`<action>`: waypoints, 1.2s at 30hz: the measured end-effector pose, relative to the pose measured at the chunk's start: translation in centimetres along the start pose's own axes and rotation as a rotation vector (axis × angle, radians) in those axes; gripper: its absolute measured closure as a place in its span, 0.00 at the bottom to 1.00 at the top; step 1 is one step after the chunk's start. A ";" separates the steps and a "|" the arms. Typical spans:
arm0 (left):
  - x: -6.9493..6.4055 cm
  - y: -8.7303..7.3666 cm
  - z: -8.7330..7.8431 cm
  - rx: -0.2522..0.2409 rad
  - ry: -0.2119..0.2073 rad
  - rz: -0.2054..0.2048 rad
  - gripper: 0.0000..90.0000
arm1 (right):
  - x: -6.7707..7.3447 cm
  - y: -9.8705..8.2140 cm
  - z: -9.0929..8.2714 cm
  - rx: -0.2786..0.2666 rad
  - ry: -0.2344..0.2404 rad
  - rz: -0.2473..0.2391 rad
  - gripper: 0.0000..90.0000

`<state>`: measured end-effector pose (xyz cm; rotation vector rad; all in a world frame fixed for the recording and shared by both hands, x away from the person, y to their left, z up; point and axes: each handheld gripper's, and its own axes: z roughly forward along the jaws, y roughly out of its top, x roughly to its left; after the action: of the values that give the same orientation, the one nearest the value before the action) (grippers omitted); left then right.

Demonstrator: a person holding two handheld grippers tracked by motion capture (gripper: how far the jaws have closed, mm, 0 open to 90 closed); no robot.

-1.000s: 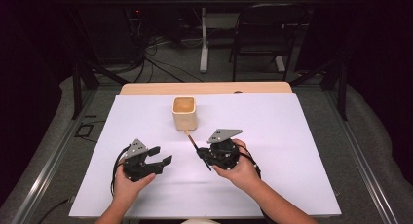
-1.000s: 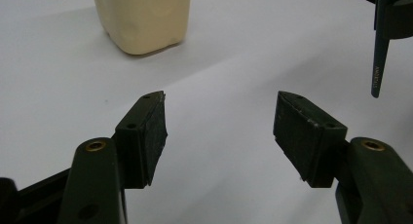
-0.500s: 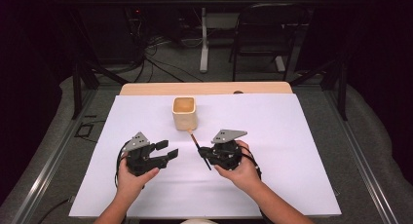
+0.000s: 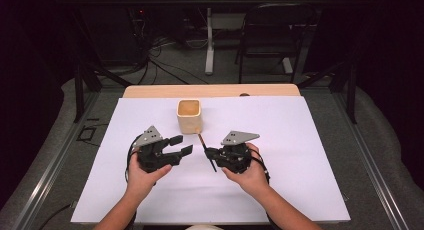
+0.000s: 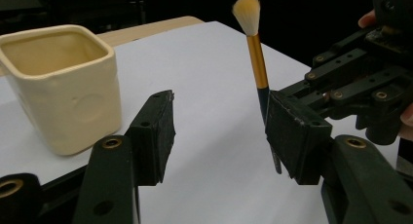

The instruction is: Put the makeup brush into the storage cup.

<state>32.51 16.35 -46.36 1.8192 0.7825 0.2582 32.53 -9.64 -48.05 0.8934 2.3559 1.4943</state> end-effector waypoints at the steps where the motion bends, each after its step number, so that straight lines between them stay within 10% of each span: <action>1: 0.0 0.1 0.1 -0.003 -0.009 -0.001 0.48 | 0.0 0.0 0.0 -0.002 0.000 0.001 0.93; 36: -1.2 1.4 1.2 -0.046 -0.105 -0.072 0.53 | -0.2 -0.5 -0.7 -0.073 -0.021 0.043 0.93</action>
<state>32.78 14.47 -45.33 1.7429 0.7609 0.1319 32.15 -10.44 -48.14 0.9422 2.2654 1.5686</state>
